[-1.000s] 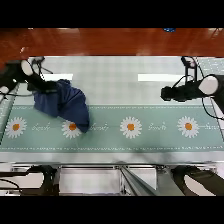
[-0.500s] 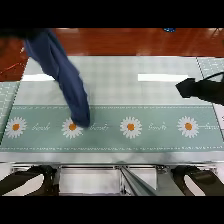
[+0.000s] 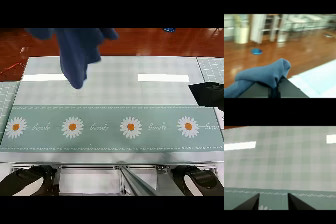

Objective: Fold the shirts.

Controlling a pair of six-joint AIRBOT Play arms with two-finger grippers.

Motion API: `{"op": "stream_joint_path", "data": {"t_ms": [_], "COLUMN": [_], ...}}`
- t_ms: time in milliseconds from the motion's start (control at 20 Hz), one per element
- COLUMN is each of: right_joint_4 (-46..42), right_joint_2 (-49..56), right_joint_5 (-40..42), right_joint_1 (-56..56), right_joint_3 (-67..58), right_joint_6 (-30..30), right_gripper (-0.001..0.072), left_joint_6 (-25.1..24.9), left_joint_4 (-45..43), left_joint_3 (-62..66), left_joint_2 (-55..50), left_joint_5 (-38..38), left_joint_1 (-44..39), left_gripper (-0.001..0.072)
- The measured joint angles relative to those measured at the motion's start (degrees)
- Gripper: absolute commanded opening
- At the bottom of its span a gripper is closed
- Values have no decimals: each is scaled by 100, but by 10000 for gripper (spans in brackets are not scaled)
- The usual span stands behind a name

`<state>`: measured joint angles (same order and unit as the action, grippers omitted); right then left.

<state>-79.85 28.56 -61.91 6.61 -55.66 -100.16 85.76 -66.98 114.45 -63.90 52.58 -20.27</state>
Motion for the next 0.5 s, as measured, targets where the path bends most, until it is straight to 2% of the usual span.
{"op": "stream_joint_path", "data": {"t_ms": [250,350,500], "right_joint_4": [31,20,7], "right_joint_2": [-72,-83,-87], "right_joint_5": [-107,-129,-168], "right_joint_1": [2,2,2], "right_joint_3": [0,0,0], "right_joint_6": [-26,-39,-39], "right_gripper": [399,399,399], "left_joint_6": [-22,7,306], "left_joint_4": [186,238,297], "left_joint_3": [-1027,-1794,-3171], "left_joint_2": [466,691,992], "left_joint_5": [-704,-1032,-1331], "left_joint_1": [-1202,-1650,-1974], "left_gripper": [25,25,25]}}
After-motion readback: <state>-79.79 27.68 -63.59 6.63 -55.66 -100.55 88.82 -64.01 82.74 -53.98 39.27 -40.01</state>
